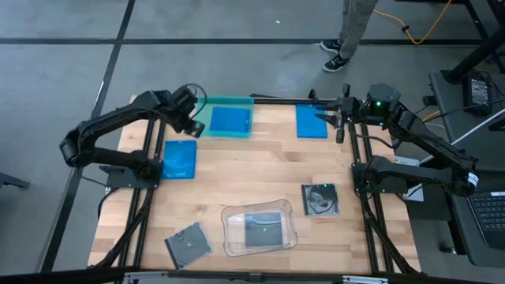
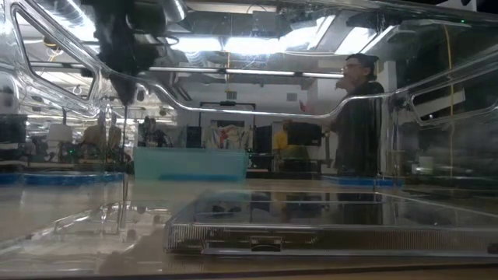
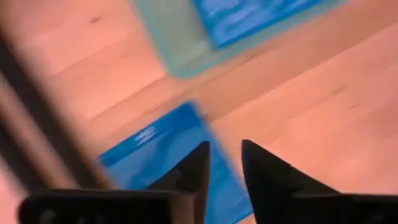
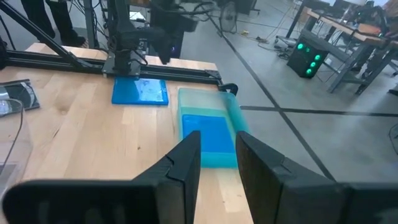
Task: Pick & place jewel cases by type
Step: Put the bottom blue CD case into the green bin
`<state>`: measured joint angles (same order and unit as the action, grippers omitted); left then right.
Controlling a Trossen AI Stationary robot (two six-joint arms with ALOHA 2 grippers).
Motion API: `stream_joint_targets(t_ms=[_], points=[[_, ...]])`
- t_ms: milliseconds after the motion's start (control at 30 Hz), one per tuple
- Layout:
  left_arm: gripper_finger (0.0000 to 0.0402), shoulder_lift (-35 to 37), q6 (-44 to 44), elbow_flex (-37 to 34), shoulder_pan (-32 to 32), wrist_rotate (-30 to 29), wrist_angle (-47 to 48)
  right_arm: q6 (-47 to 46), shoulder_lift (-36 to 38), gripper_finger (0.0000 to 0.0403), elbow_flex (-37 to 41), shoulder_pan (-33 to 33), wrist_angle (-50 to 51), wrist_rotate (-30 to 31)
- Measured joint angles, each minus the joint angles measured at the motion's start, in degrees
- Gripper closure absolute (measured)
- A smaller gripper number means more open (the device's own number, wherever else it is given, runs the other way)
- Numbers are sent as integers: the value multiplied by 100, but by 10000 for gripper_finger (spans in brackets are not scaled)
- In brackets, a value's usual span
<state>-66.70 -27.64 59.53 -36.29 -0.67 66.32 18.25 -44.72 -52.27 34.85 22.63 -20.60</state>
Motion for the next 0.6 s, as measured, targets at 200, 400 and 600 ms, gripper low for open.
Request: stream_joint_targets(t_ms=[200,400,600], points=[[389,23,202,-383,555,-556,323,-16,-132,297,0,0,-4,-1],[399,99,129,-1735,1030,-321,-472,-465,-495,297,0,-2,-20,-39],[399,121,-17,-2745,1317,-141,-1390,-917,-838,297,0,-83,-16,-46]])
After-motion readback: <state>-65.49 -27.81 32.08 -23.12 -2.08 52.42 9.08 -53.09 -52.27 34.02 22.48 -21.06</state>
